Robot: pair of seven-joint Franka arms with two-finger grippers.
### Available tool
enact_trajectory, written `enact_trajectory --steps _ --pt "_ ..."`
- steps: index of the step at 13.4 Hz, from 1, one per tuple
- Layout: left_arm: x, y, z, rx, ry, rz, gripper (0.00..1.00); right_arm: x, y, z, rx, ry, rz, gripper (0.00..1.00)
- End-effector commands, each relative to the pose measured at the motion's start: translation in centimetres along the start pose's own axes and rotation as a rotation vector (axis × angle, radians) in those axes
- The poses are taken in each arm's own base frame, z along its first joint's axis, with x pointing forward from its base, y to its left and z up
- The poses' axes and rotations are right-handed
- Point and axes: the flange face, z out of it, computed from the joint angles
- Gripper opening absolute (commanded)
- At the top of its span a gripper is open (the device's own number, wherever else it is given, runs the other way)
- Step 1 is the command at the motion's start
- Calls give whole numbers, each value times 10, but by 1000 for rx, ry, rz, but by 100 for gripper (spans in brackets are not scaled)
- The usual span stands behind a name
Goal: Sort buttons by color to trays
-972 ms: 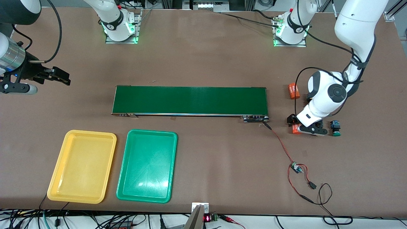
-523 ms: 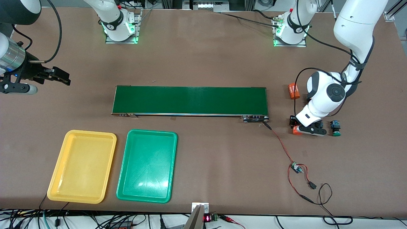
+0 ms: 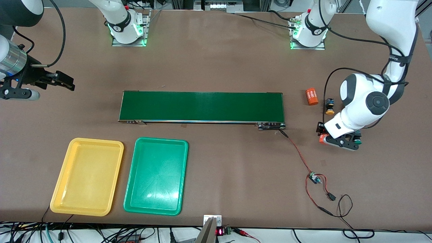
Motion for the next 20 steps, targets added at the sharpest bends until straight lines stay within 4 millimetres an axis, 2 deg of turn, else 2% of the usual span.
enact_trajectory --steps 1,3,4,6,9,10,12,16,18,20 --pt "2 44 -20 -26 -52 222 25 0 2 0 11 0 6 100" --pt "-2 89 -18 -81 -137 320 16 0 2 0 11 2 6 100" --pt "-4 103 -17 -94 -163 359 11 0 1 0 11 2 4 100" --pt "-2 135 -18 -116 -156 513 11 1 2 1 10 -1 6 100" --pt "-3 156 -15 -144 -139 793 11 0 0 0 10 -1 3 100" --pt "-4 175 -16 -154 -132 876 11 0 0 0 12 0 3 100" --pt "-8 201 -11 -154 -116 970 11 0 0 0 12 0 4 100" --pt "-28 208 22 -131 -23 1123 11 0 0 0 10 0 4 100" --pt "-28 222 18 -133 -16 1154 12 0 0 0 12 0 6 100" --pt "-28 224 18 -133 -12 1155 13 0 0 0 10 0 6 100"
